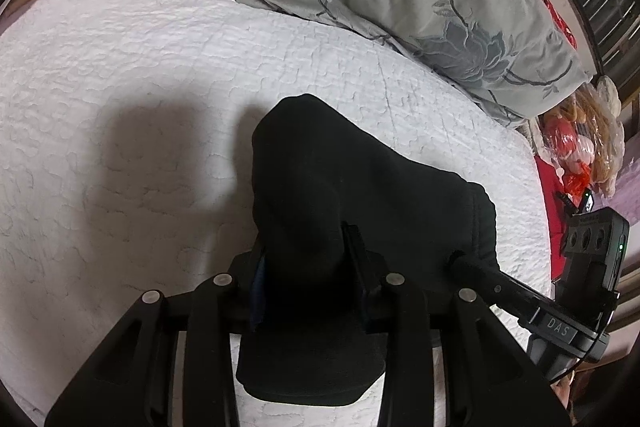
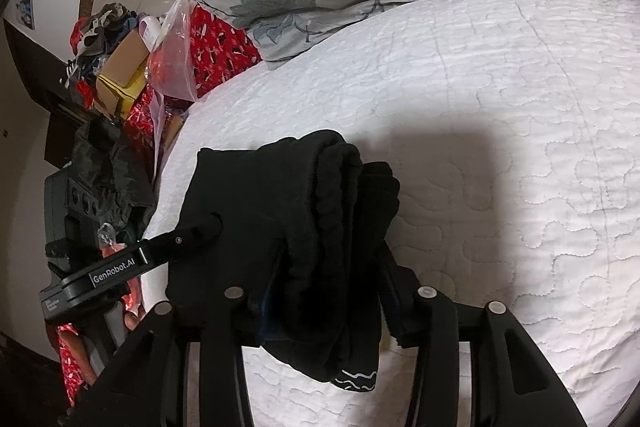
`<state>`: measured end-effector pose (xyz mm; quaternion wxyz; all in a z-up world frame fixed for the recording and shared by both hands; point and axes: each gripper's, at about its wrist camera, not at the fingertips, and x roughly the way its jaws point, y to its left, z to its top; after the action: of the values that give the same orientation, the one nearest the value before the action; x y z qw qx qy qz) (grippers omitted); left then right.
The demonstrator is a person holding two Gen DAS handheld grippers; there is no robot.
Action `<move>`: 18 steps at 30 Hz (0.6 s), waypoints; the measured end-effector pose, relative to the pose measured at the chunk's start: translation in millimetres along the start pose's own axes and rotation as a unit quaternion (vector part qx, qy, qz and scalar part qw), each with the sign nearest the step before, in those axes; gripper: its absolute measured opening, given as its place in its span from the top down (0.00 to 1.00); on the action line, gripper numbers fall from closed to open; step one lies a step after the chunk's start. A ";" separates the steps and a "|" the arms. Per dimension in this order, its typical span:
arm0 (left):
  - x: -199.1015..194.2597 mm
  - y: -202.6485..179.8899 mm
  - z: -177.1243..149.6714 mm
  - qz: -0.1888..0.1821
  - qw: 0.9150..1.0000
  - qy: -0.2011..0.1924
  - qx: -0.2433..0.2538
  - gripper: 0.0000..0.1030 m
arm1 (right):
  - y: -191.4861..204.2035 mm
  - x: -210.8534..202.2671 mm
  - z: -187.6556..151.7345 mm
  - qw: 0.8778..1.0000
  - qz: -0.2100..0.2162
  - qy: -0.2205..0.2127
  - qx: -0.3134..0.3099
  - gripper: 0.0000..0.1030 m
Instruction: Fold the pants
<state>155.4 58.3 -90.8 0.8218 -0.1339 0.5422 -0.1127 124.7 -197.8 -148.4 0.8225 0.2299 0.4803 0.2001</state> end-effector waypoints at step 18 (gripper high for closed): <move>6.9 26.3 -1.5 -0.102 0.991 0.041 -0.081 0.68 | 1.0 0.2 -9.0 1.000 0.020 -0.004 -0.012 0.63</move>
<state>157.7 80.5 -106.4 0.7694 -0.2499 0.5666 -0.1568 116.8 -195.2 -151.9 0.8231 0.2304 0.4697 0.2209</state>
